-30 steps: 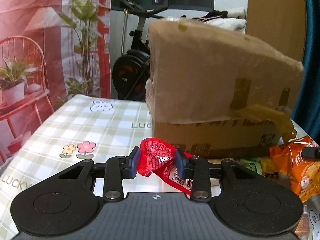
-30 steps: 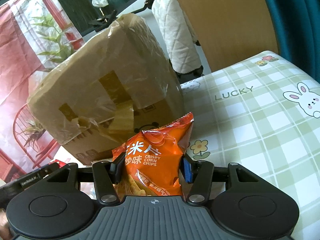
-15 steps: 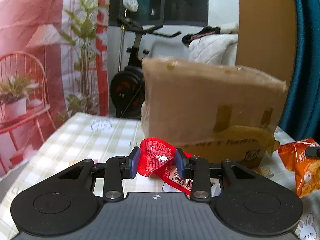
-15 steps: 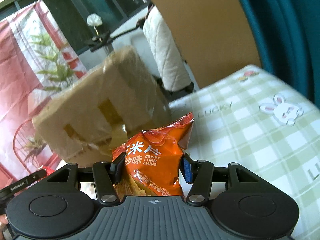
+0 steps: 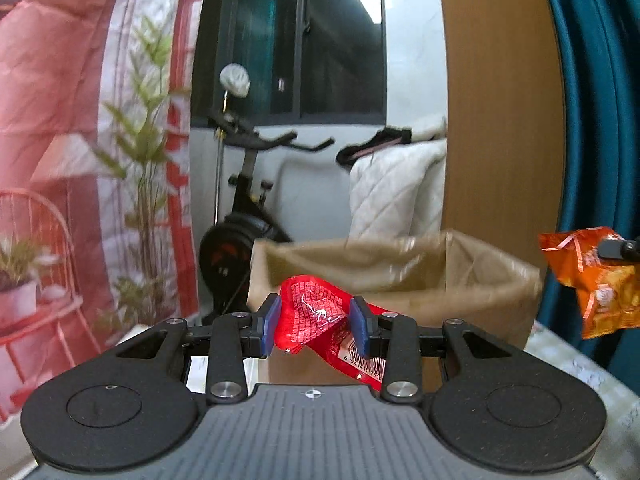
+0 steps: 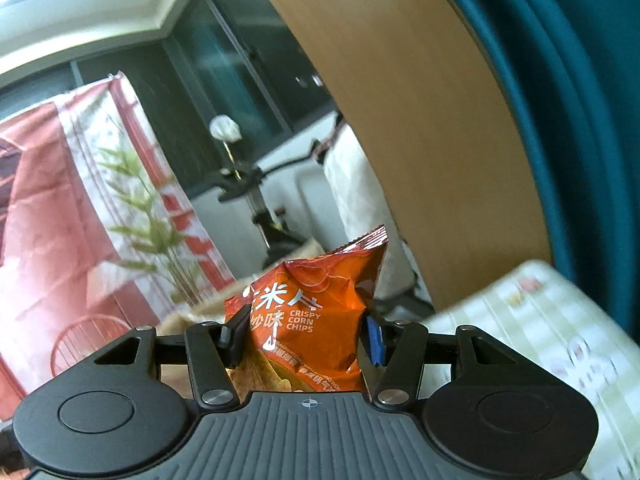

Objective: Organize snacks
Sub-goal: 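Carry both snacks over the box and open both tools to release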

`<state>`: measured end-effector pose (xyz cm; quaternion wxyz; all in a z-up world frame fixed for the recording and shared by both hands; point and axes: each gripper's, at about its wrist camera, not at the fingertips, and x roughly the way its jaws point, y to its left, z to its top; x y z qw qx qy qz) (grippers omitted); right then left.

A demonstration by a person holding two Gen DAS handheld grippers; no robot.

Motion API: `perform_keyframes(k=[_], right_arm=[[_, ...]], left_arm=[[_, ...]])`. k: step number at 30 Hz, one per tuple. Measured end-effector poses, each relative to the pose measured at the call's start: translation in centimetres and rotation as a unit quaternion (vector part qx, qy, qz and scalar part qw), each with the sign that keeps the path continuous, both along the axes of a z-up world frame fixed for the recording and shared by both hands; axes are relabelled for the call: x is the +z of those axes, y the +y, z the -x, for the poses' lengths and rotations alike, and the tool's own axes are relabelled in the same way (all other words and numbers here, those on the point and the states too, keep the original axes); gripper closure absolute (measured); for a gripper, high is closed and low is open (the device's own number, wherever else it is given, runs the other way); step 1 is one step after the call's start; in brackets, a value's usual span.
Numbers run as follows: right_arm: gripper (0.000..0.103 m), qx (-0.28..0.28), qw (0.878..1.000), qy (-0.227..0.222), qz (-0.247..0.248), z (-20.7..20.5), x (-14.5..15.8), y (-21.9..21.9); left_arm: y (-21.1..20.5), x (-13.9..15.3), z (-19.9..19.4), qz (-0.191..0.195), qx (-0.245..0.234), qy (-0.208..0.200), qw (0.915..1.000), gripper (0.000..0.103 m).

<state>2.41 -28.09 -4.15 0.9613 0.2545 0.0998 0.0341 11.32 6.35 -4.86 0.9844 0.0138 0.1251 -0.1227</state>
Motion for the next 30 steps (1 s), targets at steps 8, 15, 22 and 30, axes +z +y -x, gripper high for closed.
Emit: perform_keyframes(k=[8,15,22,30], right_arm=[[0.052,0.023,0.998,-0.016,0.051,-8.3,3.8,1.7],[0.051,0.024,0.989,0.030,0.140,-15.4,3.3,5.2],[0.026,0.049,0.982,0.067,0.172,-18.0,1.9,7.9],[0.026,0.058,0.983,0.054,0.163,-15.1,2.1,7.1]], left_arm=[[-1.9,3.1,-5.5,-0.001,-0.016,-0.022,0.9996,0.064],[-3.9,2.5,-11.0,-0.025,-0.019,0.010,0.9995,0.063],[-4.0,1.1,-13.1,-0.031,-0.032,0.048,0.9979,0.044],[-2.9,0.9,-10.8,-0.019,-0.043,0.056,0.9973,0.043]])
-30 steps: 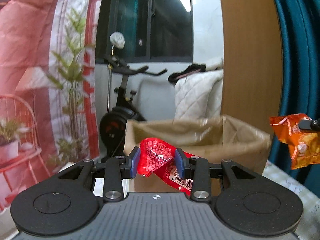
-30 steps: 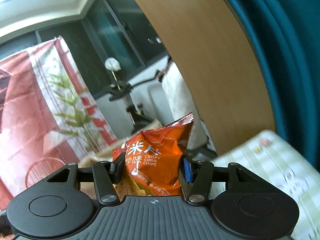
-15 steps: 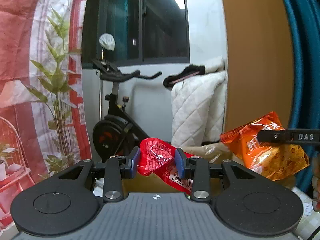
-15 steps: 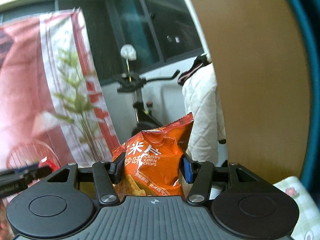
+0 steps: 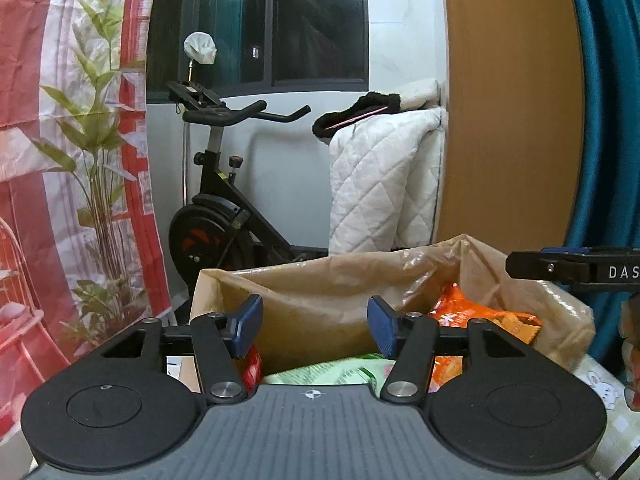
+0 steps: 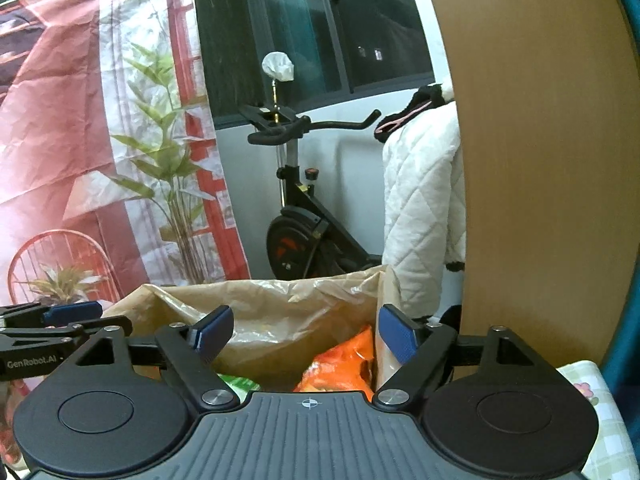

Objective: Organize snacks
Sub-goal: 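Carry both snacks over the box and open both tools to release, then withdraw both open tools from the box back to the snack pile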

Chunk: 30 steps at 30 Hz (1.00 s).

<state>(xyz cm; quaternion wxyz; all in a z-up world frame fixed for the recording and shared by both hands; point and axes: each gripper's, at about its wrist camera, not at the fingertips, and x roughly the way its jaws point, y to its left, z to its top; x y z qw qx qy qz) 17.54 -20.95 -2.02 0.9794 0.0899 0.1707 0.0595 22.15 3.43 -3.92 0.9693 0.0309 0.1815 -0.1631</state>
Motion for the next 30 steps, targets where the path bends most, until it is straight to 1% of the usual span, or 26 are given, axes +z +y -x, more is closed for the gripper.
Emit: perform_keyframes(k=[5,8,12,17,19,24,28,30], right_arm=[[0.026,0.003,1.000,0.001,0.006,3.0,0.4,-0.1],[0.026,0.004,1.000,-0.001,0.012,5.0,0.3,0.0],[0.025,0.000,1.000,-0.003,0.007,7.5,0.1,0.4],[0.025,0.001,1.000,-0.002,0.005,10.3,-0.5,0.7],[0.025,0.000,1.000,-0.001,0.005,11.3,-0.9,0.9],[0.025,-0.001,1.000,0.003,0.001,13.3,-2.1,1.1],[0.025,0.005,1.000,0.005,0.018,14.1,-3.3,1.4],[0.025,0.003,1.000,0.013,0.015,14.3,-3.9,1.4]], left_arm=[[0.3,0.6,2.2,0.006,-0.004,-0.002,1.0000,0.043],[0.6,1.0,3.8,0.016,-0.005,-0.004,0.9999,0.043],[0.7,0.7,6.0,0.023,-0.009,-0.005,0.9997,0.042],[0.9,0.2,7.6,0.033,-0.008,0.002,0.9994,0.042],[1.1,-0.3,8.2,0.041,-0.004,0.007,0.9991,0.042],[1.5,-1.9,9.4,0.045,0.004,0.025,0.9987,0.039],[2.0,-3.2,10.3,0.049,0.010,0.041,0.9979,0.039],[2.2,-4.0,10.5,0.049,0.014,0.048,0.9975,0.039]])
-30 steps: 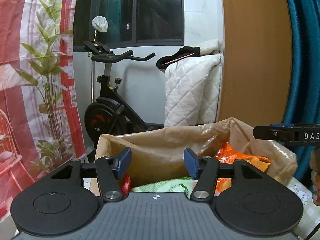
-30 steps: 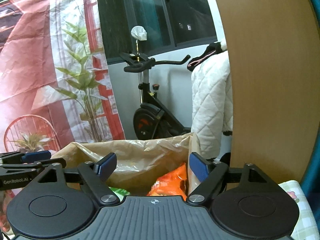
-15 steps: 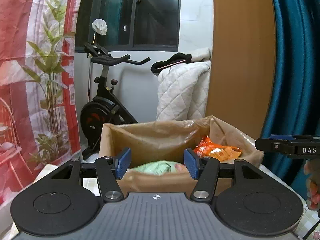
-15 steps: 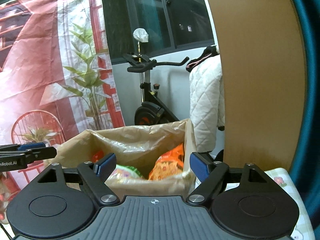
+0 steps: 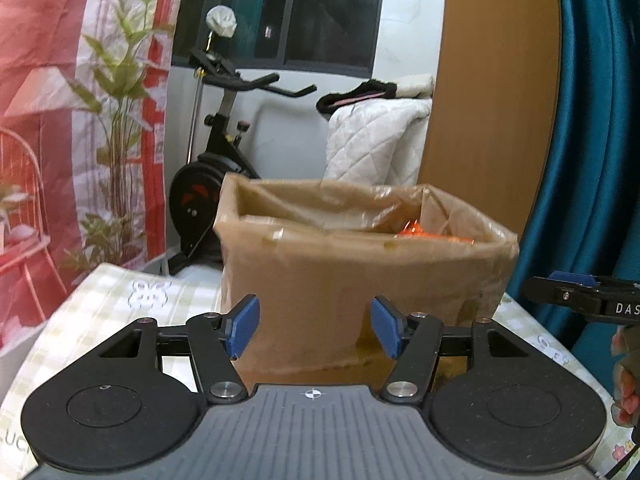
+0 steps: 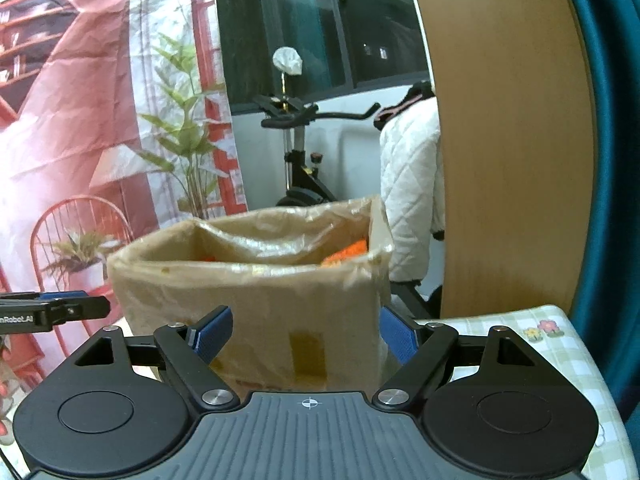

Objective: Organize snacks
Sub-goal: 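Withdraw both open tools from the box back to the snack pile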

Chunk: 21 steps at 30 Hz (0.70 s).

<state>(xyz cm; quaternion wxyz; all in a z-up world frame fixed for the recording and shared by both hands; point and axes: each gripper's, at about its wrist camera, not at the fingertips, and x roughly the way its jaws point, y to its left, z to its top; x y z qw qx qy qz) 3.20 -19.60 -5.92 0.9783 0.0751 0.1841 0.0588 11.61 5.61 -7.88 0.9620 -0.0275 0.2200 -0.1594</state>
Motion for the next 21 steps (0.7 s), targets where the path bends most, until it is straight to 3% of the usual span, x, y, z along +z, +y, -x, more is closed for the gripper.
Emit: perform_keyframes(k=[10,21], right_arm=[[0.026,-0.002,0.999,0.035,-0.008,0.8,-4.1,0.0],[0.043,-0.009,0.994,0.106,-0.025,0.1,-8.6,-0.5]], left_arm=[[0.6,-3.0,0.4,-0.003,0.016,0.036,0.9992,0.039],[0.9,-4.8,0.7,-0.007,0.029,0.061,0.9977,0.040]])
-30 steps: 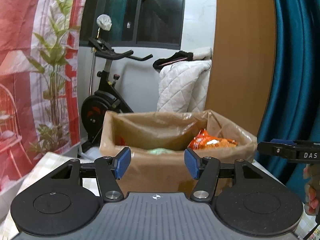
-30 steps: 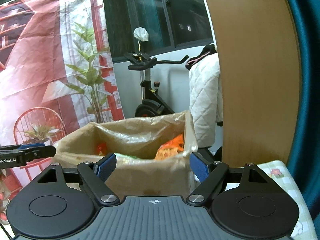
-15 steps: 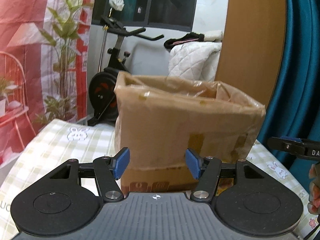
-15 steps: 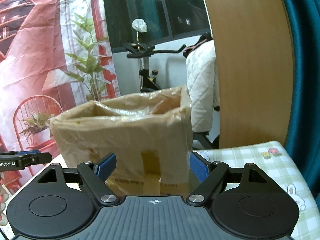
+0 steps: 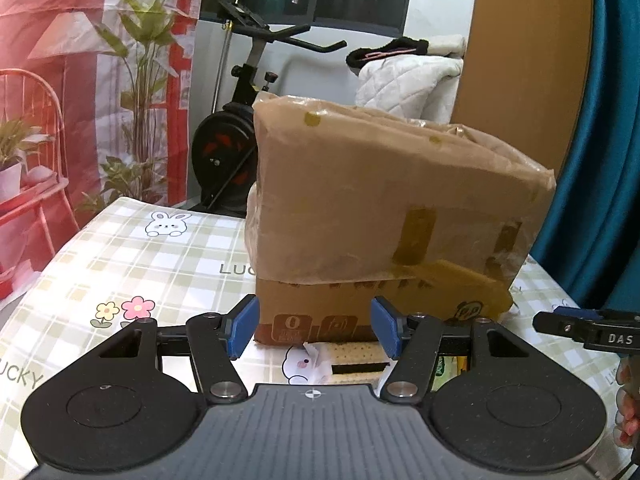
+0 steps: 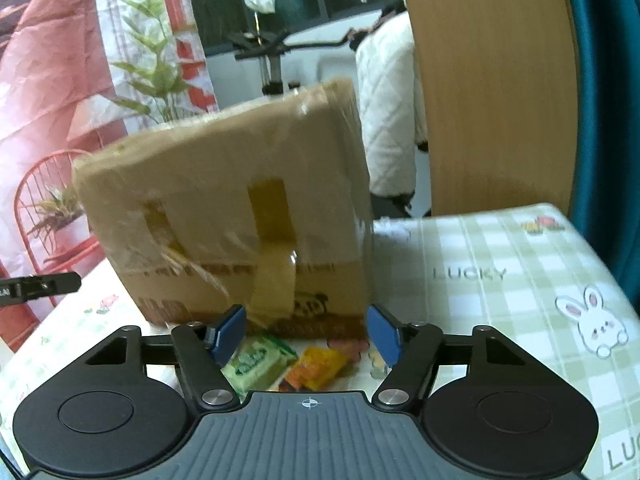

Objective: Organize snacks
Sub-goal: 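Withdraw both open tools from the box back to the snack pile, then grasp the yellow candy packet with the right tool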

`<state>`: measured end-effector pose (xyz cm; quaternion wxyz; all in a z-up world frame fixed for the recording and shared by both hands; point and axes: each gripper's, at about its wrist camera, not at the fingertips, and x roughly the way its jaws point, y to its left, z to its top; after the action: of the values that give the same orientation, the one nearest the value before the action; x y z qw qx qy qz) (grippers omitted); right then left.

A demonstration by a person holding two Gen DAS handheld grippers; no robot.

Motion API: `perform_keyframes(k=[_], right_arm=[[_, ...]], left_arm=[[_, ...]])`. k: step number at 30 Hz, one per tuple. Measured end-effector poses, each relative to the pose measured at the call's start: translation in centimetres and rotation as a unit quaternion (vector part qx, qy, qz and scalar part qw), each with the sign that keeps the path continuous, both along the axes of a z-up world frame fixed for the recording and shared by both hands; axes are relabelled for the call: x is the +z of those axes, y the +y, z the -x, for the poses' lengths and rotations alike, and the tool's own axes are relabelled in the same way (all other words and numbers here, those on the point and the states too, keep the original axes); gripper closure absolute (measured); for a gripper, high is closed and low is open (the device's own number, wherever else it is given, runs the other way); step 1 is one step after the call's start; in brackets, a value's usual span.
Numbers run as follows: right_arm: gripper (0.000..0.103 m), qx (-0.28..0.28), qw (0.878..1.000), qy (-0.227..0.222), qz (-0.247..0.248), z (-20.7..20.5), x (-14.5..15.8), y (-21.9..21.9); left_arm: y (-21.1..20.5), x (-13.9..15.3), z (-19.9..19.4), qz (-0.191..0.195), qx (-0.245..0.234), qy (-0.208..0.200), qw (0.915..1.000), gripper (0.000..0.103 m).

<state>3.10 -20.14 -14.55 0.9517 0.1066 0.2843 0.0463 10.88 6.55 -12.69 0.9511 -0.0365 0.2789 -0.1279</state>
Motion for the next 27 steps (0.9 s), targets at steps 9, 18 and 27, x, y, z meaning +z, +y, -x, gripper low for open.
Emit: perform_keyframes(k=[9,18,27], right_arm=[[0.054,-0.007,0.998,0.063,-0.007,-2.7,-3.2,0.1],[0.056,0.003,0.996,0.090,0.013,-5.3,-5.7,2.6],[0.056,-0.014,0.993,0.106,0.053,-7.2,-7.1,3.4]], left_arm=[[0.2,-0.5,-1.3,-0.013,0.000,0.006,0.9999,0.040],[-0.2,-2.2,-2.4,-0.012,0.008,0.043,0.9990,0.041],[-1.1,-3.7,-3.2,-0.012,-0.004,0.063,0.9979,0.047]])
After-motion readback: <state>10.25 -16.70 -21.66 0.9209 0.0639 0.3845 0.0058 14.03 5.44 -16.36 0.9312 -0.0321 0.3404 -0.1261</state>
